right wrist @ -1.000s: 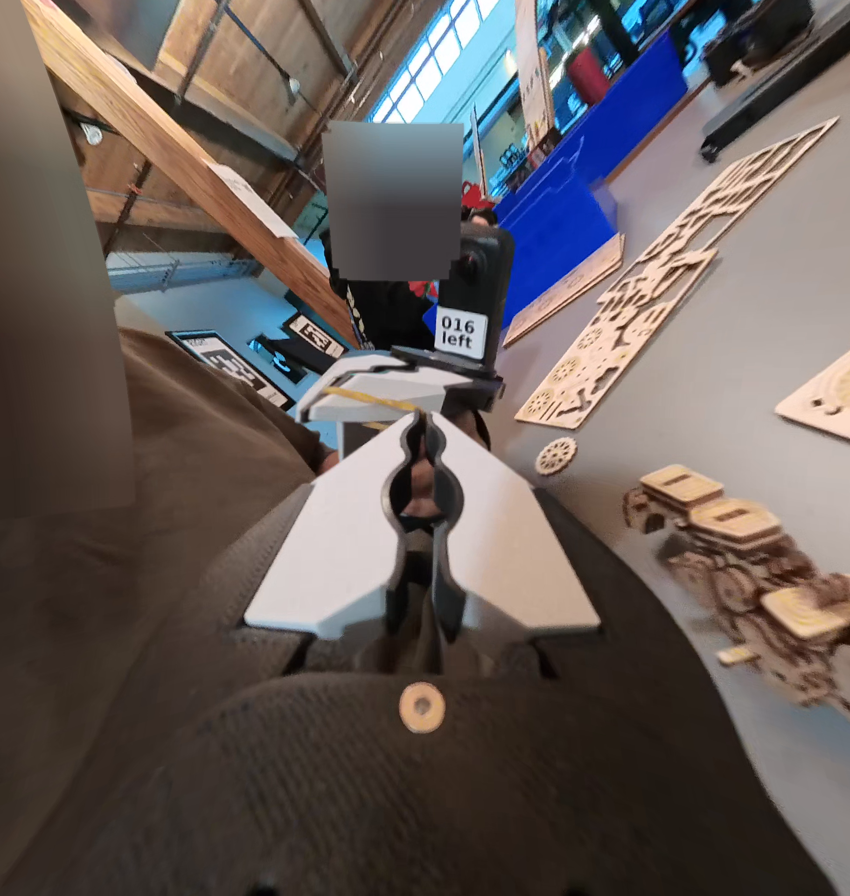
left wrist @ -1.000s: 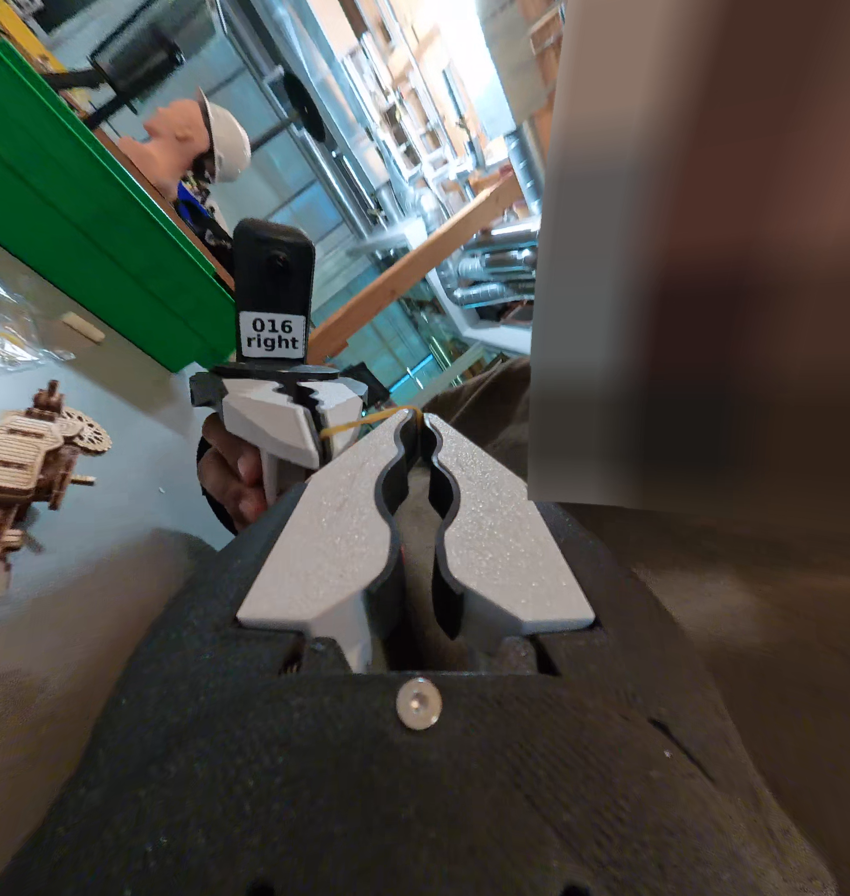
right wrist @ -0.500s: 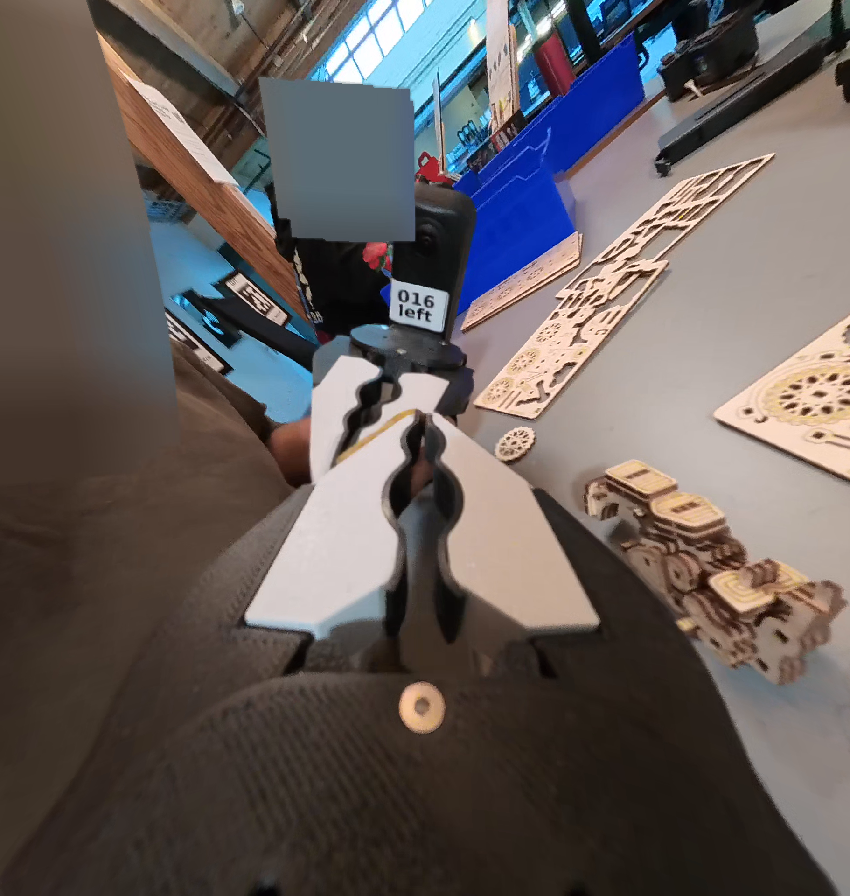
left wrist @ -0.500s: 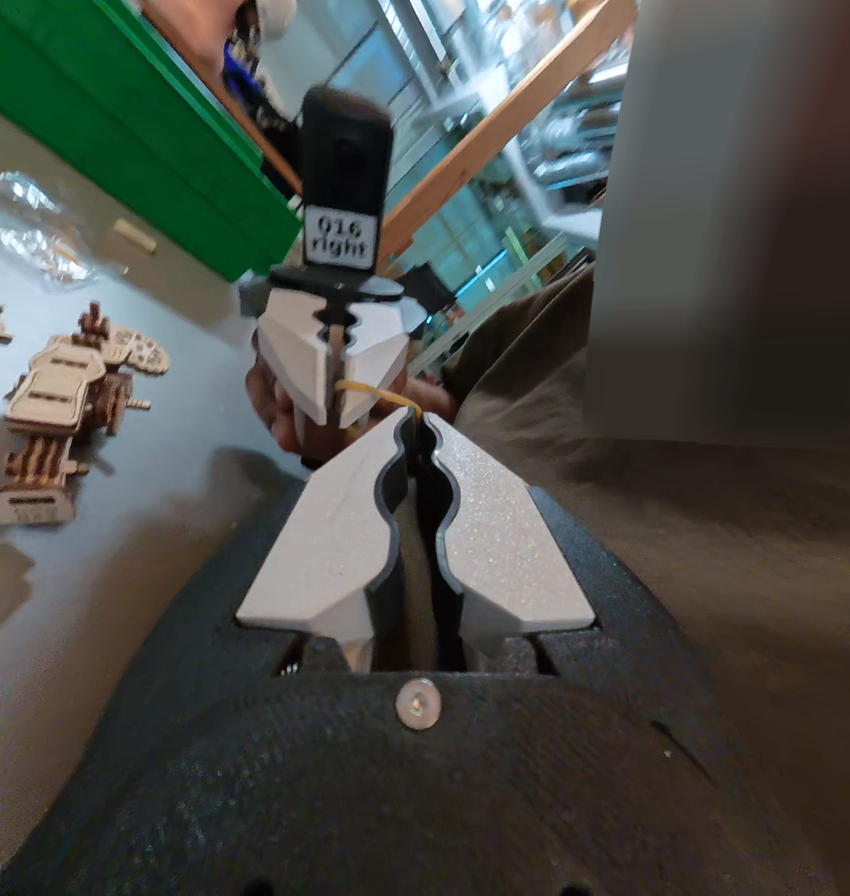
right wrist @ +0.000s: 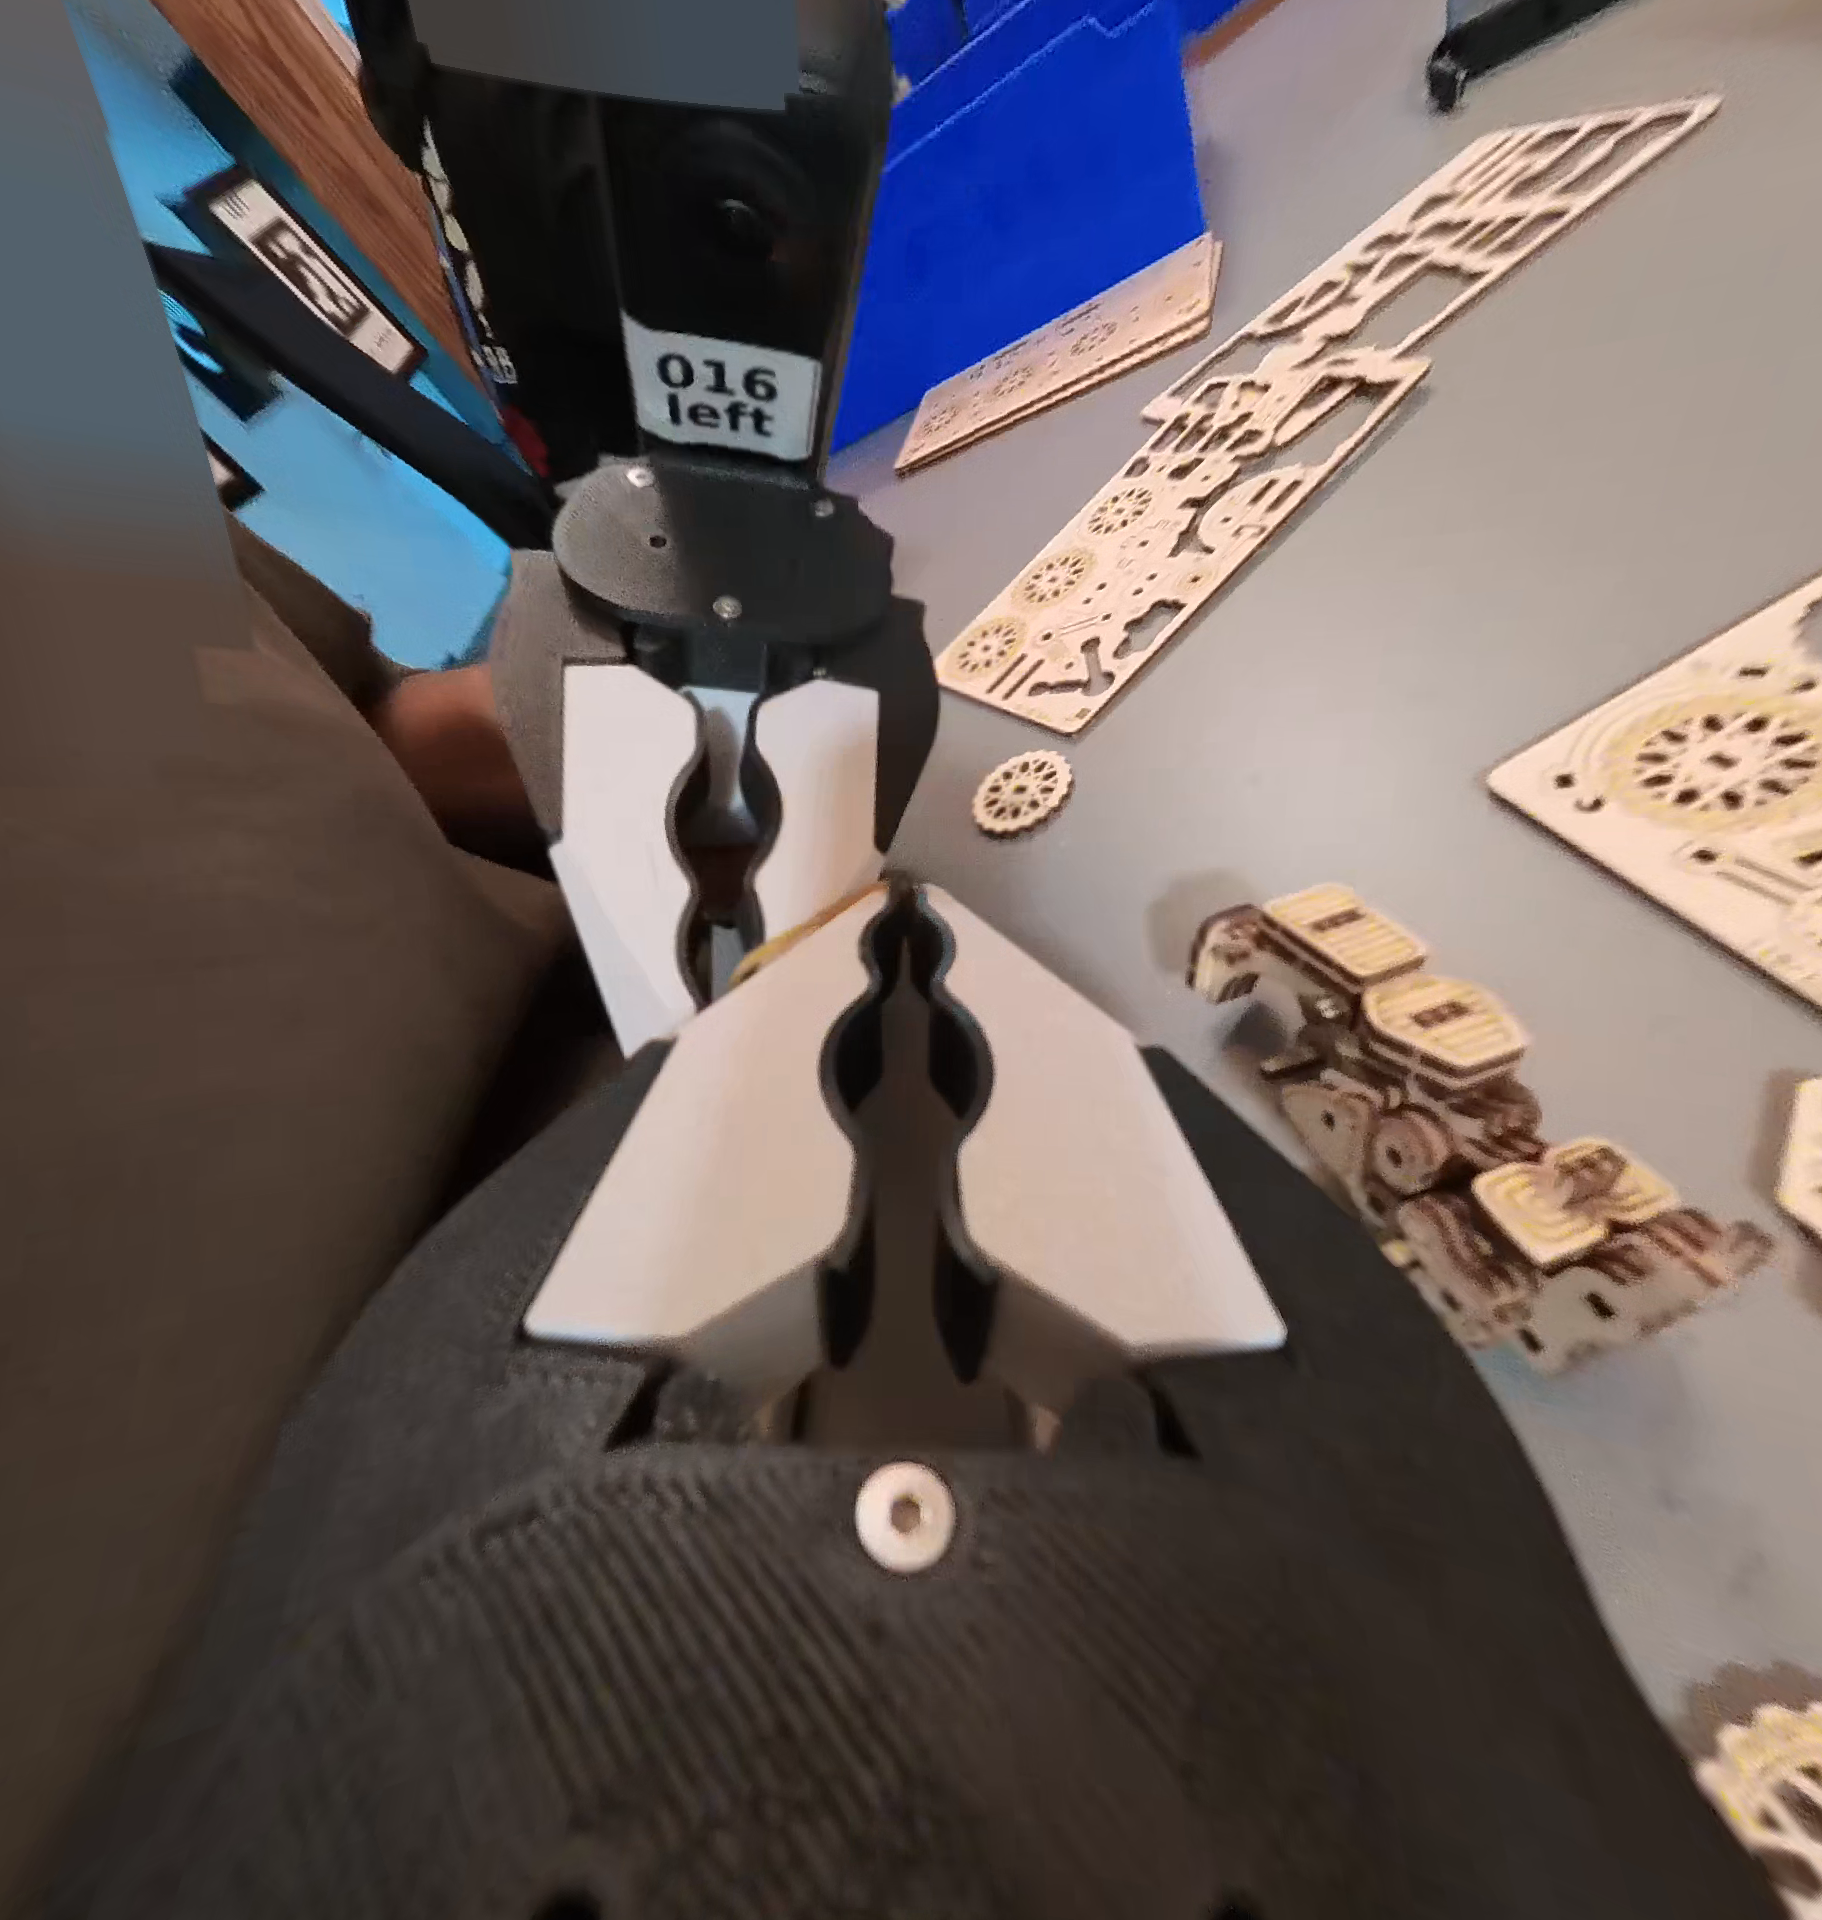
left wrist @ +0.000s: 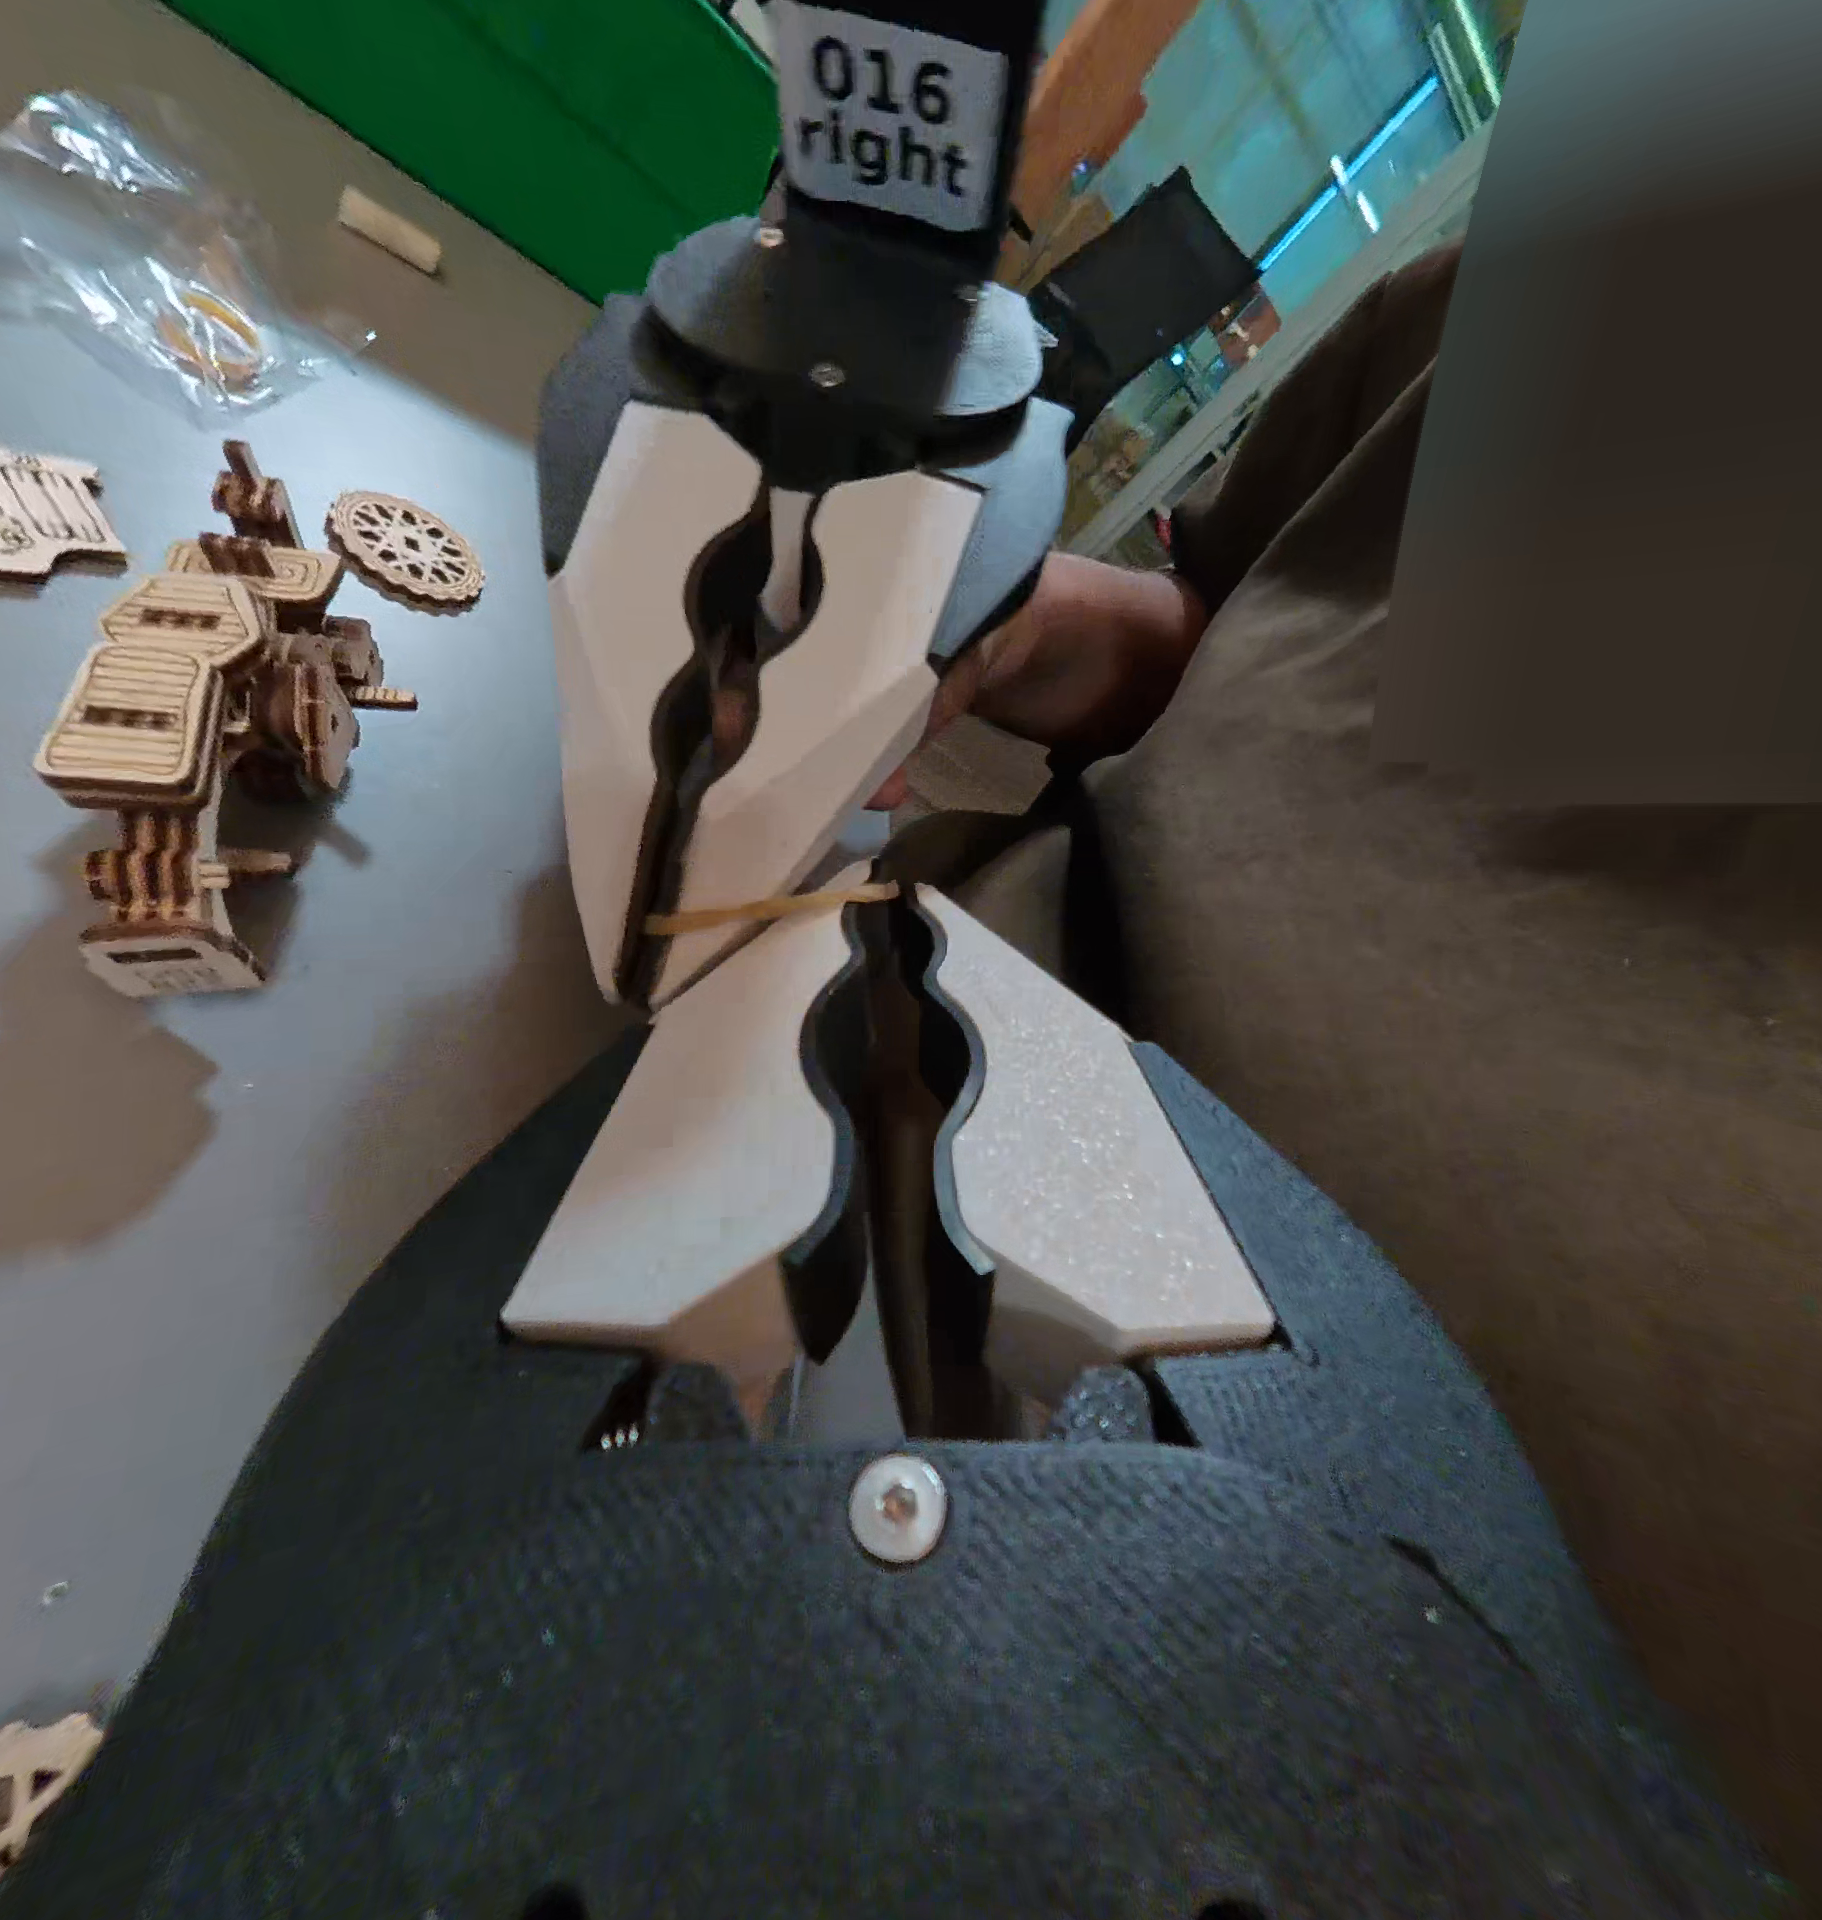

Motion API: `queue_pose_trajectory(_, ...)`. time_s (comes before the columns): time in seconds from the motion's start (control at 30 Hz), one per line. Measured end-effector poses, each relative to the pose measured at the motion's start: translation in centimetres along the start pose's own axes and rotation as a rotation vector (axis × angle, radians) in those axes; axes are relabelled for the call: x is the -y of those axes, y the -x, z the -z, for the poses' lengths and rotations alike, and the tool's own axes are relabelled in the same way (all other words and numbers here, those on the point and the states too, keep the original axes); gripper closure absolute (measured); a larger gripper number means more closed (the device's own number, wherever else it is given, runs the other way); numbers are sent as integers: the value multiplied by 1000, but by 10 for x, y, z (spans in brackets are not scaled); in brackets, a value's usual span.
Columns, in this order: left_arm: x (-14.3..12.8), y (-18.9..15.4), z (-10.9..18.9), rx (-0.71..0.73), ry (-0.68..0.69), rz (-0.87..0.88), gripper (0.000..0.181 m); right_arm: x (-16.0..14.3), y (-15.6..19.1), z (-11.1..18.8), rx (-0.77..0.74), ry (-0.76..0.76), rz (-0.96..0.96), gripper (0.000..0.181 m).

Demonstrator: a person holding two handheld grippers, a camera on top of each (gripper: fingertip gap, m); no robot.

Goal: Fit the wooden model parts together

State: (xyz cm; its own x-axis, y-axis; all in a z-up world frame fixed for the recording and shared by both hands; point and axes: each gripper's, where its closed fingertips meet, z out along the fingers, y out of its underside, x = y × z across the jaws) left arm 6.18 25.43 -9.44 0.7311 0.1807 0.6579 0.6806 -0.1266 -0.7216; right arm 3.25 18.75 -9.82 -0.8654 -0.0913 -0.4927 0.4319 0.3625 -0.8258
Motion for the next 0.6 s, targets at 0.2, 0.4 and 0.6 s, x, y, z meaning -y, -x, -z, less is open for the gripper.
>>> queue_pose_trajectory(0.2,37,-25,22,-199,-244,47,181,13,13,3,97,-78,-84,181)
queue_pose_trajectory(0.4,48,-25,26,-219,-328,72,181,13,22,2,125,-74,-88,181)
queue_pose_trajectory(0.6,68,-14,44,-306,-517,251,181,19,23,6,131,-104,-110,181)
